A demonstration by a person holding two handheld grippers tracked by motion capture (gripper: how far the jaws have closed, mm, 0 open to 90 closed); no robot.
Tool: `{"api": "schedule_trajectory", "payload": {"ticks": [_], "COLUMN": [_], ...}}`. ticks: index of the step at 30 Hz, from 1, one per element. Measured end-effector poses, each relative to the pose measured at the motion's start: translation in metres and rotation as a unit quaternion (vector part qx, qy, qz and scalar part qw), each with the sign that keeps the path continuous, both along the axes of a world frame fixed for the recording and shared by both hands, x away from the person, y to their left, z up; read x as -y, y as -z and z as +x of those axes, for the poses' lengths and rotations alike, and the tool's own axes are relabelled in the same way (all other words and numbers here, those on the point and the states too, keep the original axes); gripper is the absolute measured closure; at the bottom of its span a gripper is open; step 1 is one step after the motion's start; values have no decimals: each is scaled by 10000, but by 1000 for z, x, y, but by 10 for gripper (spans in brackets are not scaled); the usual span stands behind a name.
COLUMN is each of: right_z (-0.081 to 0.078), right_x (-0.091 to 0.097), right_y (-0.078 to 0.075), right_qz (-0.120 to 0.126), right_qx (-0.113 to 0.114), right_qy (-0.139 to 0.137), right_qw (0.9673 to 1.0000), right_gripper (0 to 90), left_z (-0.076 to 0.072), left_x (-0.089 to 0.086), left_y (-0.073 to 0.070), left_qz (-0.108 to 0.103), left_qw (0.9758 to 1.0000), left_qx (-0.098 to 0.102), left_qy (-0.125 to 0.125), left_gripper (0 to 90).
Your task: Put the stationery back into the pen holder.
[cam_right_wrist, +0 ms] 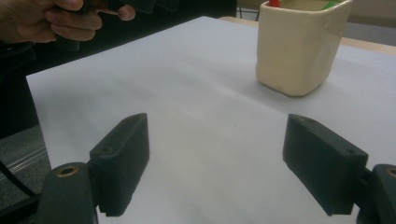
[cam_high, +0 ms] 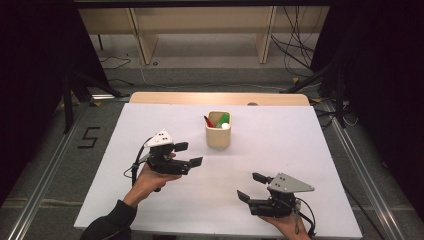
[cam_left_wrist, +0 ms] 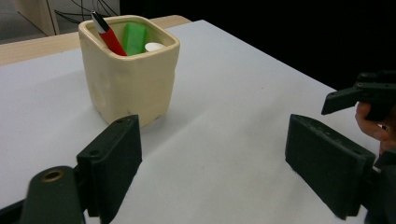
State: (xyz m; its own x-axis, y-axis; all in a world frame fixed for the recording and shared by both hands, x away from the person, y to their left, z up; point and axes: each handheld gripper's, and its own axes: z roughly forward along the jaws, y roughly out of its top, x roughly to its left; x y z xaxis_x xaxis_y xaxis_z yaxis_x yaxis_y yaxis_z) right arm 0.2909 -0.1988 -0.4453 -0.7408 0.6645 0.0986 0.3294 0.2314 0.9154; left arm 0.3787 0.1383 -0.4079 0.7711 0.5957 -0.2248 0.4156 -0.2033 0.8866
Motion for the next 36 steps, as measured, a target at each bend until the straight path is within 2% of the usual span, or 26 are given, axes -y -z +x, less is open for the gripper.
{"api": "schedule_trajectory", "payload": {"ticks": [6, 10, 23, 28, 36], "right_z": [0, 0, 0, 0, 1], "right_x": [0, 0, 0, 0, 1], "right_y": [0, 0, 0, 1, 2], "right_qz": [1, -5, -18, -18, 5], "right_qx": [0, 4, 3, -4, -33], "right_qy": [1, 6, 19, 27, 58], "right_qw": [10000, 10000, 10000, 10000, 10000], "right_gripper": [238, 238, 237, 236, 230], "left_z": [-10, -15, -30, -37, -47], "left_x": [-2, -6, -17, -19, -27], "left_y": [5, 9, 19, 24, 32], "left_qz": [59, 29, -45, 45, -71], "left_qw": [9999, 9999, 9997, 9995, 9994], "left_qx": [143, 119, 241, 298, 335], "left_qy": [-28, -30, -8, 20, 22], "left_gripper": [182, 179, 176, 169, 154]}}
